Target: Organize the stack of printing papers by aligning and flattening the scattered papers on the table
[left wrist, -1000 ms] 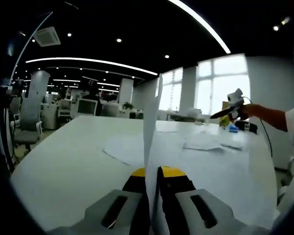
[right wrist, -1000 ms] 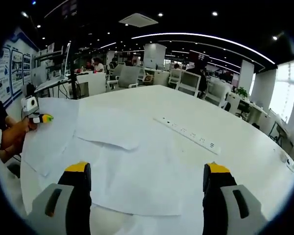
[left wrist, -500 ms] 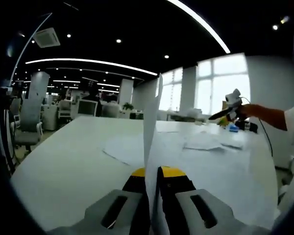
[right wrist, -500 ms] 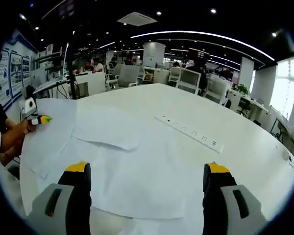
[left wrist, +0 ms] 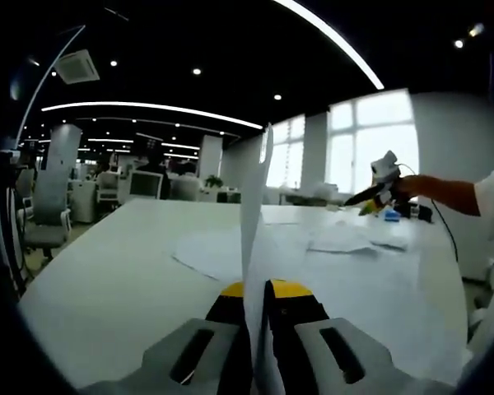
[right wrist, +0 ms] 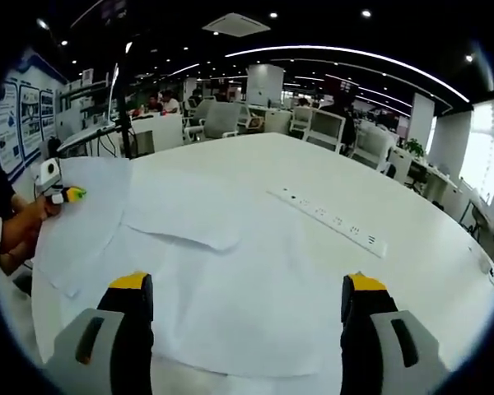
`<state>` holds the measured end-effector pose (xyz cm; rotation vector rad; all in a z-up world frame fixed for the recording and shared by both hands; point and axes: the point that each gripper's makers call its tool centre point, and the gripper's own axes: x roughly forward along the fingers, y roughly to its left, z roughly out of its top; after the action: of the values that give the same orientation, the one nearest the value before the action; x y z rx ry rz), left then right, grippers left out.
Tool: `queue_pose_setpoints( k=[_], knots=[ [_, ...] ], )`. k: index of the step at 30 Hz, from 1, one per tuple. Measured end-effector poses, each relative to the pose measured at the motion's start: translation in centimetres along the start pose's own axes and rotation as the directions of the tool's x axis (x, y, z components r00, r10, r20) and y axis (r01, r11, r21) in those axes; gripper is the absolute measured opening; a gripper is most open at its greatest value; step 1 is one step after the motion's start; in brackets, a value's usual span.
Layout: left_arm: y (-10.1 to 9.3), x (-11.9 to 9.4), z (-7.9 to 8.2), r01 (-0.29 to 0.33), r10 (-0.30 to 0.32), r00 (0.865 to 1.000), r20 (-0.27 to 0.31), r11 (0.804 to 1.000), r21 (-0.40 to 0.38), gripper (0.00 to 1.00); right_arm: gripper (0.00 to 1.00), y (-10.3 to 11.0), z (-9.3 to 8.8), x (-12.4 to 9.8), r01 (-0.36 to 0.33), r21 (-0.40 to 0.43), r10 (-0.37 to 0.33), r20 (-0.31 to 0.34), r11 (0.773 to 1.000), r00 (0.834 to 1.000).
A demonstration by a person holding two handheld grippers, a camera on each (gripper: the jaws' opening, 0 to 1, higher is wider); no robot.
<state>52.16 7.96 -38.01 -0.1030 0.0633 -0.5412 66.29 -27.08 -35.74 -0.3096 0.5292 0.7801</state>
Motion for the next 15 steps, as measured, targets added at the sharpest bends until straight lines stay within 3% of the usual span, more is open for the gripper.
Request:
queue_pose_setpoints(
  k=[15],
  knots=[
    [0.1, 0.0, 0.1, -0.004, 0.004, 1.000, 0.005, 1.000, 0.012, 0.06, 0.90, -0.4, 0.2, 1.5, -0.005, 0.003, 0.005, -0.015, 1.000, 1.000]
  ],
)
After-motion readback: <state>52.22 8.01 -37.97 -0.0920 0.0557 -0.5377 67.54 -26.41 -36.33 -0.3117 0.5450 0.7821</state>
